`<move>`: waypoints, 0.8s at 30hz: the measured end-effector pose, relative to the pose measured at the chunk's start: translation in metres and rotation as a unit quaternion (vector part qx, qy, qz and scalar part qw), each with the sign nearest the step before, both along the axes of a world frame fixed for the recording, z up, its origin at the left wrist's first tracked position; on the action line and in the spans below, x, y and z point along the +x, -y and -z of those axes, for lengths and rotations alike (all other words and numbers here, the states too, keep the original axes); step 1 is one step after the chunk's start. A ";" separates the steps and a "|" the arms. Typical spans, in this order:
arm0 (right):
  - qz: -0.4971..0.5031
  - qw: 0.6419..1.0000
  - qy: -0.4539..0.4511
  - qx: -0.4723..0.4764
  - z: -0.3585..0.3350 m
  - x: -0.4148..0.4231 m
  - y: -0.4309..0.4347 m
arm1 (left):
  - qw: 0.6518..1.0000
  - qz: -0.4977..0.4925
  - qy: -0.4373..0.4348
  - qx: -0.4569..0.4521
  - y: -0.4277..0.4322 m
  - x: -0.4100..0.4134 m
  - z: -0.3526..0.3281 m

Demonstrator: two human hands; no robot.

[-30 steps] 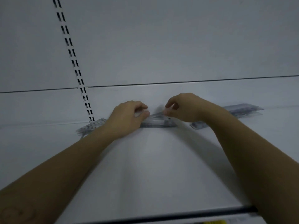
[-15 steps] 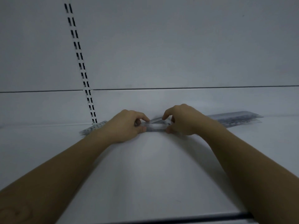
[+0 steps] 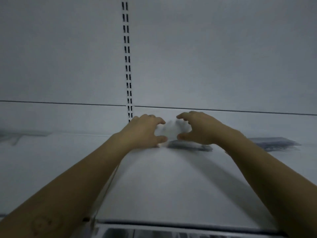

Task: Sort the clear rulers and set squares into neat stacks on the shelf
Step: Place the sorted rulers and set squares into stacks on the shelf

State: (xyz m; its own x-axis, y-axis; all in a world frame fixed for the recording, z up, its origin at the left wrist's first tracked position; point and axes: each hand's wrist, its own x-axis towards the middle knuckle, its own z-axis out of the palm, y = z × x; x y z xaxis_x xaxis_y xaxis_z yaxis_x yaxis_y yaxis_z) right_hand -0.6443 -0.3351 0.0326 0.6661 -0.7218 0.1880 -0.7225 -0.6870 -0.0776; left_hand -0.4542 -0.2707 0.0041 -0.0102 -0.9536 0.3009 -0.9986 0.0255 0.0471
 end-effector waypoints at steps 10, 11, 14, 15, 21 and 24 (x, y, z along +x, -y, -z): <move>-0.153 0.987 -0.009 0.038 -0.012 0.168 -0.075 | 0.983 -0.182 -0.014 -0.003 -0.137 0.160 0.003; -0.168 0.985 -0.018 0.045 -0.010 0.189 -0.085 | 0.980 -0.200 -0.019 -0.002 -0.152 0.177 0.007; -0.209 0.975 -0.045 0.061 -0.005 0.245 -0.117 | 0.967 -0.249 -0.044 -0.009 -0.198 0.227 0.019; -0.219 0.972 -0.052 0.065 -0.003 0.263 -0.127 | 0.963 -0.264 -0.056 -0.013 -0.212 0.243 0.023; -0.271 0.956 -0.096 0.057 0.015 0.357 -0.181 | 0.929 -0.355 -0.080 -0.064 -0.283 0.335 0.046; -0.291 0.950 -0.103 0.056 0.022 0.397 -0.205 | 0.903 -0.417 -0.085 -0.060 -0.308 0.377 0.048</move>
State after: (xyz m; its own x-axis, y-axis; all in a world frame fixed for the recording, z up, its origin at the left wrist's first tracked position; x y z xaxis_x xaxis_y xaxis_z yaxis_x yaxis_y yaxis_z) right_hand -0.2476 -0.1305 0.0110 0.9726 -0.2279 -0.0461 -0.2308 -0.9704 -0.0706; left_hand -0.0771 0.0373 -0.0441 0.7521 -0.5697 0.3314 -0.6521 -0.7164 0.2482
